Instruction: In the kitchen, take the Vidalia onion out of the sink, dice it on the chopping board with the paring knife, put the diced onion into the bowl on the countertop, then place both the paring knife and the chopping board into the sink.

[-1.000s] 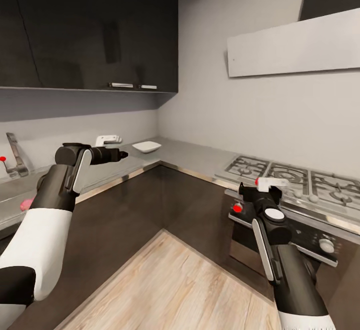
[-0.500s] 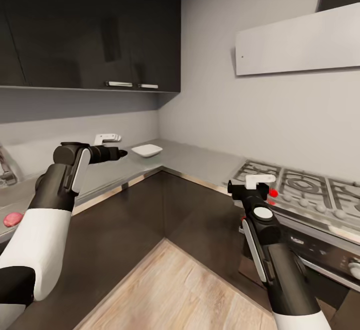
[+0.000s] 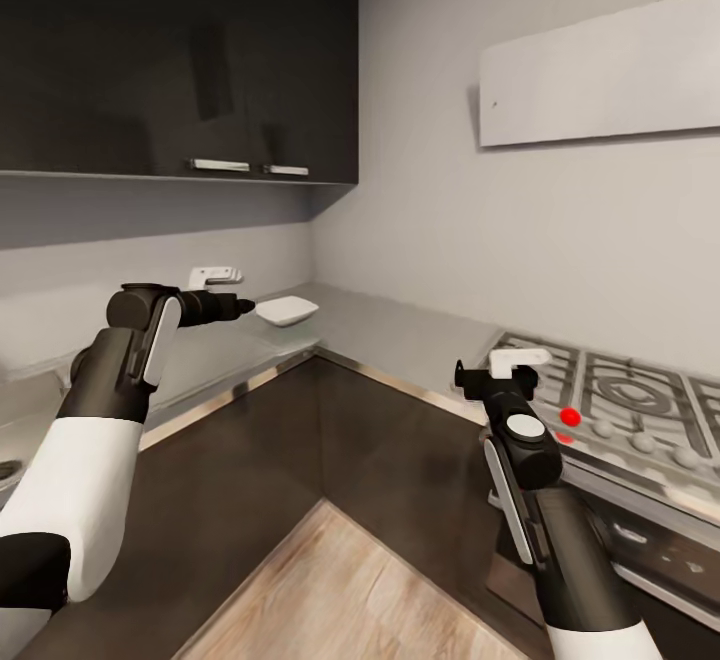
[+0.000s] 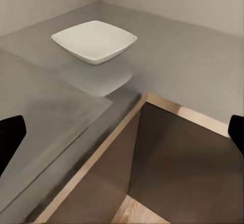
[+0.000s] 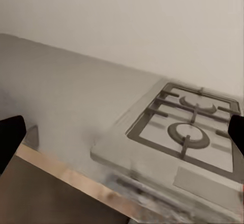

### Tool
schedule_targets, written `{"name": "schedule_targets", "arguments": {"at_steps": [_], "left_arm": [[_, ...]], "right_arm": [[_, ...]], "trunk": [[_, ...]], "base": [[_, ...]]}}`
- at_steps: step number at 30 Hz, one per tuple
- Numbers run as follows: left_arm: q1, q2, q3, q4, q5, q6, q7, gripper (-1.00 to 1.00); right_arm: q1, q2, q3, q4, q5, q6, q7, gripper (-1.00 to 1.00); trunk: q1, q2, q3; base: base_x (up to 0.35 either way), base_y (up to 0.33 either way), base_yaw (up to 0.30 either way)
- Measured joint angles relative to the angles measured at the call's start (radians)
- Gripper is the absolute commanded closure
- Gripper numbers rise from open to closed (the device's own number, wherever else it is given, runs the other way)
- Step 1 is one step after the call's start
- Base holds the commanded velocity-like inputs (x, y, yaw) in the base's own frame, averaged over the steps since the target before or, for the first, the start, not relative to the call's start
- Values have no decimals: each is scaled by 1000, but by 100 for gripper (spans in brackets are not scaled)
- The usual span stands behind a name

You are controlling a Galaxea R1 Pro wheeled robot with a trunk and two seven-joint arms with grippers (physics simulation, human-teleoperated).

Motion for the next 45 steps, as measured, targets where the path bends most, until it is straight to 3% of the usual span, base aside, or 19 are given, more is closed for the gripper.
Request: {"name": "schedule_targets", "arguments": {"at_steps": [23, 37, 45], "left_arm": [[0, 7, 1, -3, 0, 0, 0, -100], [0, 7, 1, -4, 0, 0, 0, -100], [0, 7, 1, -2, 1, 0, 0, -100]], "right_arm": [[0, 0, -1, 0, 1, 1, 0, -100], [0, 0, -1, 0, 2, 1, 0, -100], [0, 0, -1, 0, 2, 1, 0, -100]], "trunk": [[0, 0, 0], [1, 0, 0], [0, 0, 0]], "base": [[320, -1, 0], [34, 0, 0], [221, 0, 0]]}}
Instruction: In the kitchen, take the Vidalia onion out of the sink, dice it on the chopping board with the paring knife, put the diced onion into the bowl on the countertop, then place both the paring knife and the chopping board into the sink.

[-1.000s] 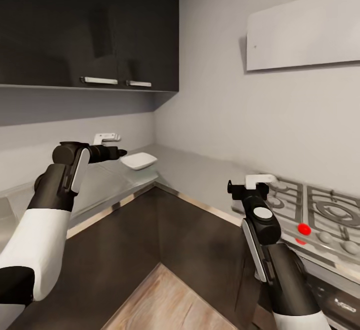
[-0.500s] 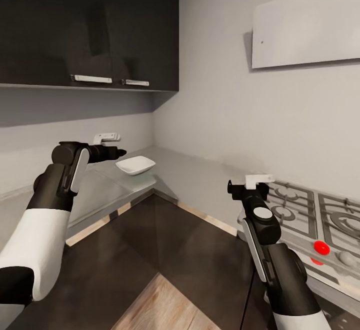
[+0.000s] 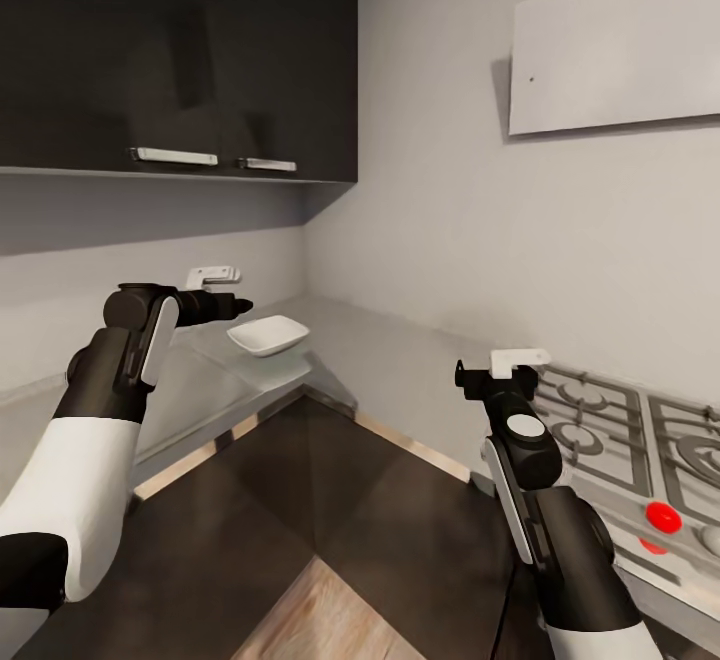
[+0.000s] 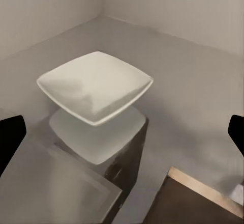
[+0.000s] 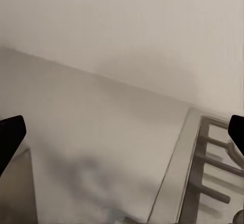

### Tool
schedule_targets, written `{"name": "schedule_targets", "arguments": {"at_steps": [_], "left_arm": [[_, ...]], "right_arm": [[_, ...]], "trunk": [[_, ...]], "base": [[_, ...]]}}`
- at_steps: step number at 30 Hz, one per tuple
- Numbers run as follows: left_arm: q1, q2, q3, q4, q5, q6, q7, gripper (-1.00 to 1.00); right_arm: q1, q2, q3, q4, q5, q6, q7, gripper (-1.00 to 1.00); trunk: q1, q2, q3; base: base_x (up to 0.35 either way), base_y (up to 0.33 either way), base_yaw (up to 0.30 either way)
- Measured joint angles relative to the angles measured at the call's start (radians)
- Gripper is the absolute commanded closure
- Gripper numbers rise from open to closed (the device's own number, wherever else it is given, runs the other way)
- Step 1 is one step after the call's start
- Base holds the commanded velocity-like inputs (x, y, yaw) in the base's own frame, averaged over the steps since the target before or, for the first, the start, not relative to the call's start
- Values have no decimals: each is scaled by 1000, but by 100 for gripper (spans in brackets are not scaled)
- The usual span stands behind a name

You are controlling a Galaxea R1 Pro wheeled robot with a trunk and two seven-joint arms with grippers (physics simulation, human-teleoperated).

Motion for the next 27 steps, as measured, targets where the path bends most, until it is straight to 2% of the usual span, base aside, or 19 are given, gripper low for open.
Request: {"name": "schedule_targets", "arguments": {"at_steps": [13, 27], "left_arm": [[0, 0, 0, 10, 0, -1, 2, -100], [0, 0, 0, 14, -1, -2, 3, -100]], "right_arm": [[0, 0, 0, 0, 0, 1, 0, -100], [0, 0, 0, 0, 0, -1, 0, -100]], "trunk": [[0, 0, 0], [0, 0, 0]], "base": [[275, 0, 0], [167, 0, 0]]}}
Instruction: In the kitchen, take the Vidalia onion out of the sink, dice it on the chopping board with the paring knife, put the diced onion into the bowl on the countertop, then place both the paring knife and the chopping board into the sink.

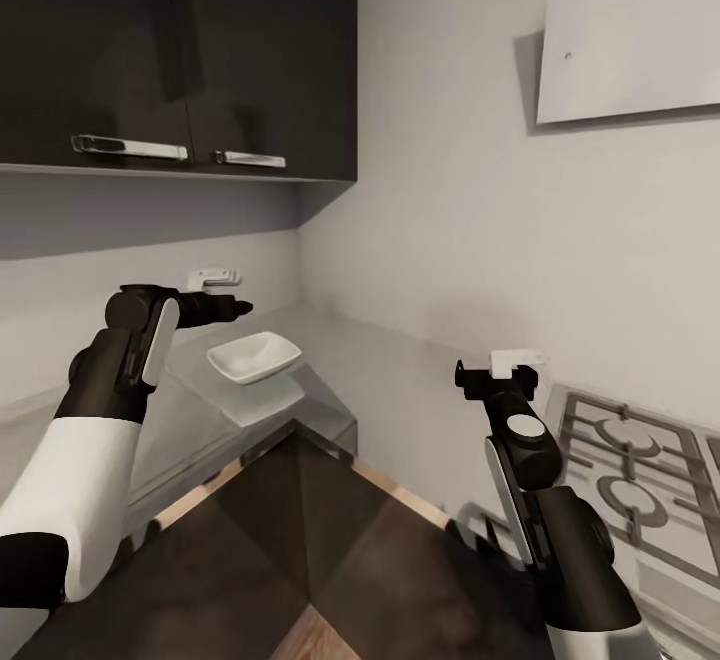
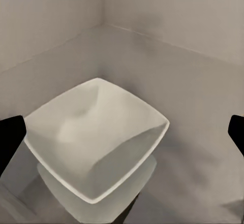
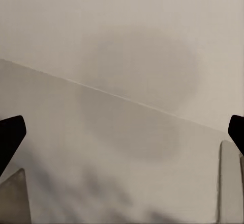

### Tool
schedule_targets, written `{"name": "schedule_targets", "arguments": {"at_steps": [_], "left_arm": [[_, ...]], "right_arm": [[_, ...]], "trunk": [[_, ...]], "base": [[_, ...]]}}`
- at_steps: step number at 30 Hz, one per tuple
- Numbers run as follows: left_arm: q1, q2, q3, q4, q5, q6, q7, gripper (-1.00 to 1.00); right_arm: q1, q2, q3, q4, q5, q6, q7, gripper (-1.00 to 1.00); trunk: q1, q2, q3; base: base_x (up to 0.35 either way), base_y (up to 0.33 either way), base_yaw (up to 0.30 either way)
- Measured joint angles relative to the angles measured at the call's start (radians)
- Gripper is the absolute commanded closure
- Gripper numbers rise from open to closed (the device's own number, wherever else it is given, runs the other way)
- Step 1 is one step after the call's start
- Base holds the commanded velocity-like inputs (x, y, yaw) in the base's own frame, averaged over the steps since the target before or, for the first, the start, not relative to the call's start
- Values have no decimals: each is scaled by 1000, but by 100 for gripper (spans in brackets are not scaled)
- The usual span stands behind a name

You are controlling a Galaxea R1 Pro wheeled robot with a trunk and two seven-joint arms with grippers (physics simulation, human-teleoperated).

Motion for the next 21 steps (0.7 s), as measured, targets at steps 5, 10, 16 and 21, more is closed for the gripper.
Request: {"name": "schedule_targets", "arguments": {"at_steps": [5, 10, 16, 21], "left_arm": [[0, 0, 0, 0, 0, 0, 0, -100], [0, 0, 0, 0, 0, 0, 0, -100], [0, 0, 0, 0, 0, 0, 0, -100], [0, 0, 0, 0, 0, 0, 0, -100]], "right_arm": [[0, 0, 0, 0, 0, 0, 0, -100], [0, 1, 1, 0, 0, 1, 0, -100], [0, 2, 1, 0, 0, 2, 0, -100], [0, 2, 1, 0, 0, 2, 0, -100]], "trunk": [[0, 0, 0], [0, 0, 0], [0, 0, 0], [0, 0, 0]], "base": [[131, 0, 0], [119, 0, 0], [111, 0, 0], [107, 0, 0]]}}
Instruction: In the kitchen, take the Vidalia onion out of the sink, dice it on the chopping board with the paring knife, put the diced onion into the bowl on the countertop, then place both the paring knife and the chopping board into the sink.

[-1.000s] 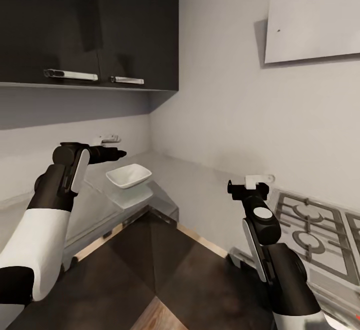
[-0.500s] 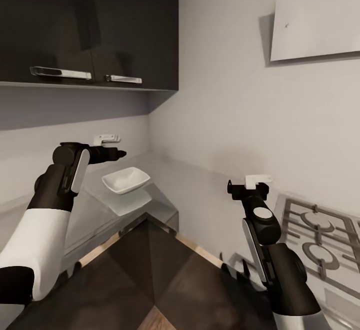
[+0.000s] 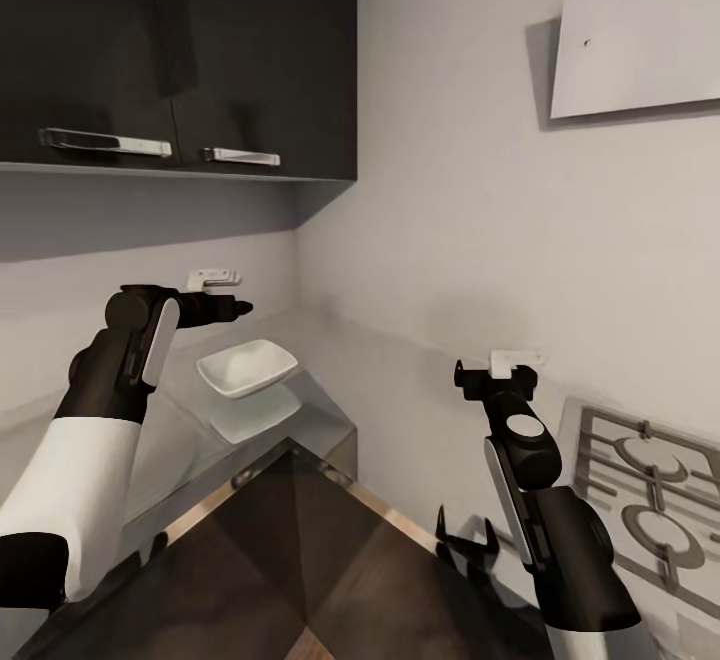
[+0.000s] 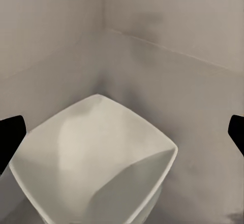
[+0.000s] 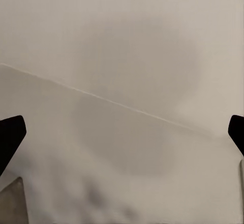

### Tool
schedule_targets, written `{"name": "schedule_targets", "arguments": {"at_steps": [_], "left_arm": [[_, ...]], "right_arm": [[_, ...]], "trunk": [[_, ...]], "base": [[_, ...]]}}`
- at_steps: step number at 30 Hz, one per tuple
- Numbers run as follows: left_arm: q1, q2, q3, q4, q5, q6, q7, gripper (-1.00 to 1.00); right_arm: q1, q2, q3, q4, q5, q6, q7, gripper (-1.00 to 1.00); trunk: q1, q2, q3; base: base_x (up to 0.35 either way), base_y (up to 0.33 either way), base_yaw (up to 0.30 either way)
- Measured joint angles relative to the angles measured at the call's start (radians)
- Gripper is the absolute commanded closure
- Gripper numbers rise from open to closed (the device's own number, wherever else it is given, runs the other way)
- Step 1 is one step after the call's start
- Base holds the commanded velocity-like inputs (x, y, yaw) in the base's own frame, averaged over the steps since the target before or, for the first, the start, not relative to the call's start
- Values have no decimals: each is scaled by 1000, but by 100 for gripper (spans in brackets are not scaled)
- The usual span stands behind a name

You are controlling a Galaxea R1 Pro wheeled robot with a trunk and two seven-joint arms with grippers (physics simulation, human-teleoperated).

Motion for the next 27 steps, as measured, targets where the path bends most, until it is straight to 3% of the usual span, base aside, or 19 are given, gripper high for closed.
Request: {"name": "schedule_targets", "arguments": {"at_steps": [12, 27], "left_arm": [[0, 0, 0, 0, 0, 0, 0, -100], [0, 0, 0, -1, 0, 0, 0, -100]], "right_arm": [[0, 0, 0, 0, 0, 0, 0, -100], [0, 0, 0, 0, 0, 0, 0, -100]], "trunk": [[0, 0, 0], [0, 0, 0]], "base": [[93, 2, 0], [156, 101, 0]]}}
